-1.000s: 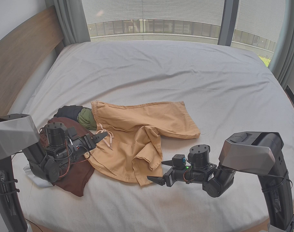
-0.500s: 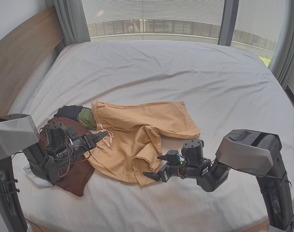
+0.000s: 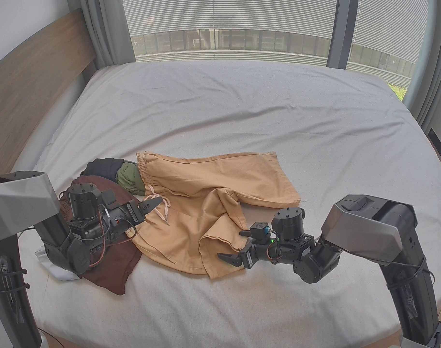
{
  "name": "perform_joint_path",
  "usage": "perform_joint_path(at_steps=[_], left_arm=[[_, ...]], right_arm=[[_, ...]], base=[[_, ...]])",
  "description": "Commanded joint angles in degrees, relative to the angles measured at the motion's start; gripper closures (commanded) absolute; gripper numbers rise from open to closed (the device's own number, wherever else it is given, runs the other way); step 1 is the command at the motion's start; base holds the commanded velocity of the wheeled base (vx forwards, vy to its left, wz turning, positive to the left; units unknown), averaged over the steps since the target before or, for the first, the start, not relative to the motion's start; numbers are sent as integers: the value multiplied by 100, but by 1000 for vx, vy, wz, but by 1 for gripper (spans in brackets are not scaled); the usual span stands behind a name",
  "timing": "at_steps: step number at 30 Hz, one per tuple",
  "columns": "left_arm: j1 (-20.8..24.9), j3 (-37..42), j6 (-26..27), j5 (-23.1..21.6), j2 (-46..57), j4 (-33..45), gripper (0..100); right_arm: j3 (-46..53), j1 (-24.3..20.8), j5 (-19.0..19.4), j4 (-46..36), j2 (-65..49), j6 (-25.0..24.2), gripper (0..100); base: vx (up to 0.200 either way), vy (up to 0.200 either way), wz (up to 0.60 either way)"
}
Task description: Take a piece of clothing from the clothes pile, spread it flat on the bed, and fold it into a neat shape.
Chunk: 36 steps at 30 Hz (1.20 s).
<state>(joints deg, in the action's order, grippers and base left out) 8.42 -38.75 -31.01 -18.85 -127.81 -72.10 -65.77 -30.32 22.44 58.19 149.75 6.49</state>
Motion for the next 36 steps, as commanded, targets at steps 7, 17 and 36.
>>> perform_joint_path(at_steps=[7, 17, 36], left_arm=[[-7, -1, -1, -5, 1, -6, 0], [1, -1, -10, -5, 1, -33, 0], [19, 17, -10, -5, -43, -59, 0]], right_arm=[[-76, 105, -56, 17, 54, 19, 100], [222, 624, -65, 53, -341, 266, 100], [293, 1687, -47, 17, -754, 450, 100]], base=[[0, 0, 0], [0, 0, 0], [0, 0, 0]])
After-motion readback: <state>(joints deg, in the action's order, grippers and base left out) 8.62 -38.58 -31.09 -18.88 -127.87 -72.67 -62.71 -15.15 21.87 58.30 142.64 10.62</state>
